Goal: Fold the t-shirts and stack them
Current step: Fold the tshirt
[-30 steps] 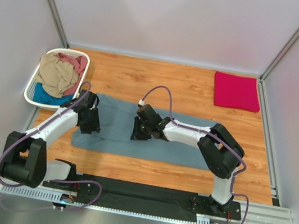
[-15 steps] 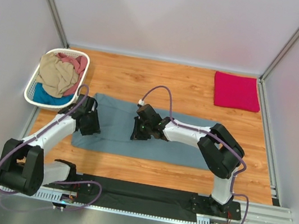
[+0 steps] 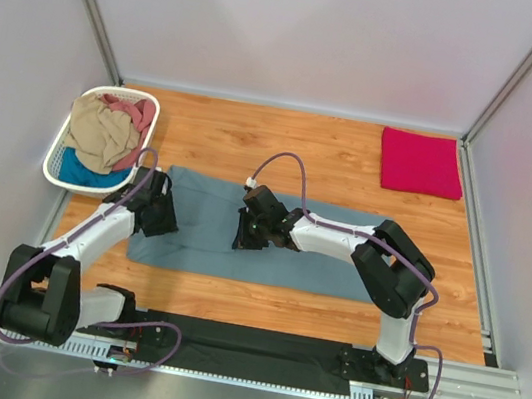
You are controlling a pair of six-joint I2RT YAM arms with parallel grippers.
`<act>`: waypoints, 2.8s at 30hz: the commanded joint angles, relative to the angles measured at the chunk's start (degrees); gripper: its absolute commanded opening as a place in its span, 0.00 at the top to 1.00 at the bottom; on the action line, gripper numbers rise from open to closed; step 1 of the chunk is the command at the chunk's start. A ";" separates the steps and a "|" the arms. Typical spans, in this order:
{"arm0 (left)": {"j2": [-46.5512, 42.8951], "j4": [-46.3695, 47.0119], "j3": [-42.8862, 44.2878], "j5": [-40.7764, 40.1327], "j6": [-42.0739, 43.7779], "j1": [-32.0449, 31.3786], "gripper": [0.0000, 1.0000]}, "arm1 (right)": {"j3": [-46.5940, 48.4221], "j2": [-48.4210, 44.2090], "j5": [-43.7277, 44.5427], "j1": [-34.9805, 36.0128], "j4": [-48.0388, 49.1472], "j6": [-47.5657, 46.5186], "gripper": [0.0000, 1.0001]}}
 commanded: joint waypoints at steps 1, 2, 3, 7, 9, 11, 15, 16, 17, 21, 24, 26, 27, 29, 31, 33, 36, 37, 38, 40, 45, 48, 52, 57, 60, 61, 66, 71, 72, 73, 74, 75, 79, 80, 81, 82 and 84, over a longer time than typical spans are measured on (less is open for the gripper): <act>0.06 4.06 -0.62 1.23 1.14 0.41 0.55 | 0.98 -0.51 -0.29 0.42 1.53 -1.12 1.00; 0.41 4.06 -0.44 2.45 1.49 0.41 0.56 | 0.98 -0.59 -0.21 0.42 1.53 -1.21 1.00; 1.03 3.80 -0.18 2.46 1.41 0.41 0.57 | 0.89 -0.59 -0.03 0.42 1.44 -1.29 1.00; 1.82 3.45 0.17 2.29 1.32 0.41 0.63 | 1.16 -0.42 -0.29 0.42 1.44 -1.30 1.00; 2.00 3.36 0.09 2.03 1.14 0.41 0.68 | 1.16 -0.42 -0.29 0.42 1.44 -1.21 1.00; 2.17 3.19 0.44 2.02 1.06 0.41 0.80 | 1.24 -0.51 -0.03 0.42 1.18 -1.38 1.00; 2.18 -0.05 2.45 3.08 0.53 0.41 0.99 | 1.77 -0.77 0.50 0.42 -0.05 -1.82 1.00; 2.09 -1.29 3.16 3.43 0.35 0.41 1.00 | 1.95 -0.86 0.58 0.42 -0.49 -1.91 1.00; 2.00 -2.60 4.82 3.43 0.09 0.41 1.00 | 2.12 -1.38 0.67 0.42 -1.36 -2.00 1.00; 0.25 -12.34 8.87 1.94 -1.40 0.32 1.00 | 2.39 -2.87 1.29 0.51 -2.77 -2.26 1.00; -2.03 -17.10 10.19 1.67 -2.28 0.32 1.00 | 2.56 -3.49 1.38 0.42 -3.74 -2.52 1.00; -3.27 -18.43 9.85 1.67 -3.33 0.32 1.00 | 2.39 -4.20 1.55 0.42 -4.18 -2.70 1.00; -4.14 -19.39 9.50 1.76 -3.78 0.32 1.00 | 2.21 -4.46 1.47 0.42 -4.36 -2.79 1.00; -4.59 -20.19 8.79 1.67 -4.65 0.32 1.00 | 1.60 -5.43 1.47 0.42 -4.53 -3.05 1.00; -4.50 -21.16 8.79 1.67 -5.10 -0.29 1.00 | 0.98 -6.83 1.55 0.42 -4.62 -3.32 0.99; -4.24 -22.13 9.49 1.93 -6.06 -0.56 1.00 | 0.02 -7.80 1.90 0.42 -5.06 -3.84 1.00; -4.59 -23.09 10.19 2.64 -7.73 -1.08 1.00 | -0.78 -9.56 2.87 0.42 -5.76 -4.55 1.00; -4.50 -23.70 10.37 2.47 -8.69 -1.61 1.00 | -0.69 -9.73 3.05 0.42 -5.76 -4.63 1.00; -4.50 -24.76 10.54 2.46 -9.14 -1.96 1.00 | -0.60 -9.74 2.87 0.42 -6.37 -4.64 1.00; -4.42 -25.73 10.29 2.81 -10.19 -2.93 1.00 | -0.34 -9.74 2.00 0.42 -6.55 -4.37 1.00; -3.45 -27.92 9.93 -0.43 -10.64 -3.81 1.00 | -0.95 -9.21 2.25 0.42 -6.55 -4.63 1.00; -2.31 -28.81 10.19 -2.28 -11.34 -4.42 1.00 | -1.74 -9.30 3.22 0.42 -6.56 -5.16 1.00; 1.03 -29.77 10.72 -5.01 -12.13 -5.57 1.00 | -2.62 -8.07 1.82 0.51 -5.15 -4.64 1.00; 4.90 -28.81 10.02 -4.66 -12.75 -6.80 1.00 | -4.38 -8.24 1.47 0.42 -4.18 -4.63 1.00; 7.18 -31.70 12.47 -7.72 -12.66 -6.80 0.94 | -4.12 -7.89 0.67 0.42 -4.62 -5.42 0.93; 9.01 -34.67 16.05 -12.08 -10.57 -6.80 0.86 | -4.55 -9.02 -0.02 0.42 -5.06 -7.25 0.82; 12.63 -39.36 23.27 -19.77 -8.71 -6.71 0.84 | -6.57 -13.33 -1.17 -0.72 -5.67 -7.63 0.69; 17.11 -35.76 29.43 -14.78 -3.88 -5.66 0.76 | -7.98 -17.11 2.77 -5.97 -10.06 -8.94 0.67; 19.21 -35.06 31.44 -13.72 -3.35 -5.48 0.76 | -8.42 -17.99 2.96 -7.21 -11.29 -9.20 0.68; 20.27 -35.05 32.42 -12.84 -2.99 -5.31 0.76 | -8.68 -18.35 2.96 -8.62 -11.39 -9.38 0.68; 21.33 -35.48 33.48 -11.96 -2.73 -5.04 0.76 | -8.86 -18.70 2.52 -9.94 -11.48 -9.73 0.68; 22.55 -36.97 35.23 -11.52 -2.38 -5.04 0.77 | -8.86 -19.14 2.61 -12.21 -12.09 -10.34 0.67; 20.28 -33.04 33.05 -9.85 0.52 -4.87 0.75 | -7.20 -19.05 2.87 -16.27 -13.85 -10.87 0.67; 20.28 -31.64 32.87 -8.01 2.44 -3.73 0.74 | -6.76 -18.96 4.09 -16.71 -14.11 -11.05 0.67; 20.98 -29.10 32.96 -6.60 3.24 -2.94 0.74 | -6.23 -18.79 4.80 -17.50 -15.07 -11.31 0.67; 21.68 -27.68 33.22 -4.76 4.03 -1.54 0.74 | -5.70 -18.35 5.41 -18.12 -15.78 -11.92 0.67; 23.35 -25.39 34.70 -0.36 4.48 -0.56 0.74 | -4.99 -18.35 6.12 -20.93 -16.92 -12.19 0.67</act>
